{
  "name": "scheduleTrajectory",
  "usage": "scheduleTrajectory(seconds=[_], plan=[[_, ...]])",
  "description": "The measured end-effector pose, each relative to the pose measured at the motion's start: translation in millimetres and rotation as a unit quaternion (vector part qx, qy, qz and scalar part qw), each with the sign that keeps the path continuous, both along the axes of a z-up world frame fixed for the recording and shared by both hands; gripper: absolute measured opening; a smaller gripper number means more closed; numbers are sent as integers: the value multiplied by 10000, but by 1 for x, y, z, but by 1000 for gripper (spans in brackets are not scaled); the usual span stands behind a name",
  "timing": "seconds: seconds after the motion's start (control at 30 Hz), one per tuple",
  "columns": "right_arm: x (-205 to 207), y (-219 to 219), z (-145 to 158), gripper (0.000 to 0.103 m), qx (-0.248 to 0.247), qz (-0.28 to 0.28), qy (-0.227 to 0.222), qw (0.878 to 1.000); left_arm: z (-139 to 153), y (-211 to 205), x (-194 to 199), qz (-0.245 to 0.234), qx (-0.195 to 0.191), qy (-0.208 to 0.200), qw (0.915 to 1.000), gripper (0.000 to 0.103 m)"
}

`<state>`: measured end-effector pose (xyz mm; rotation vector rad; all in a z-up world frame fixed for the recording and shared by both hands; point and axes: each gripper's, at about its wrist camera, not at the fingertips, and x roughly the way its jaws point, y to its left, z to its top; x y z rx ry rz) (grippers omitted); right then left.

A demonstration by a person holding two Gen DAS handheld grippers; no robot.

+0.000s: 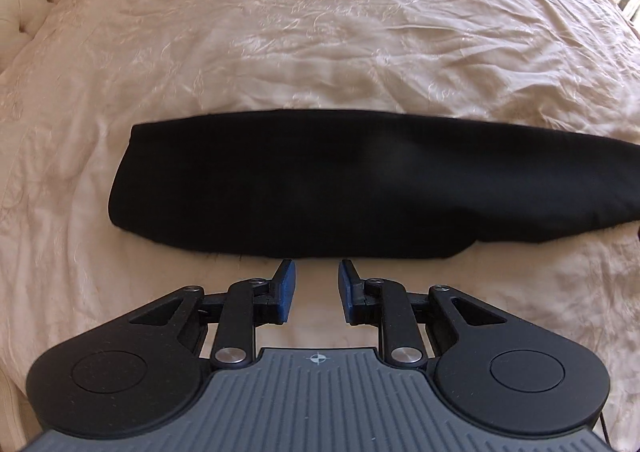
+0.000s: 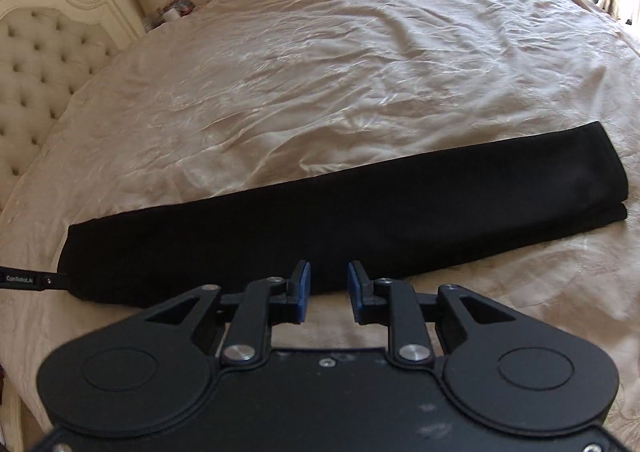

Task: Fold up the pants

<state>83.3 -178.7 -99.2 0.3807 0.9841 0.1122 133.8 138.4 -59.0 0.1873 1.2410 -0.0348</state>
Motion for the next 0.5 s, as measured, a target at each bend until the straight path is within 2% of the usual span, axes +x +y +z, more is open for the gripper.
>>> scheduleTrajectory(seconds=[0.1,0.23,0.33,0.5], plan=[[4,47,-7,25,11,600,107,9981,-12,16,-17,-3,-11,122,9999,23],[11,106,-16,25,-32,1050,225,9942,-23,32,-20,-207,56,142,9997,23],[21,143,-26,25,-150,1114,320,9932,-26,44,-12,-394,-28,100,9992,23],[40,181,-49,26,-334,1043,566,9924,-33,55,17,-724,-132,50,9973,23]])
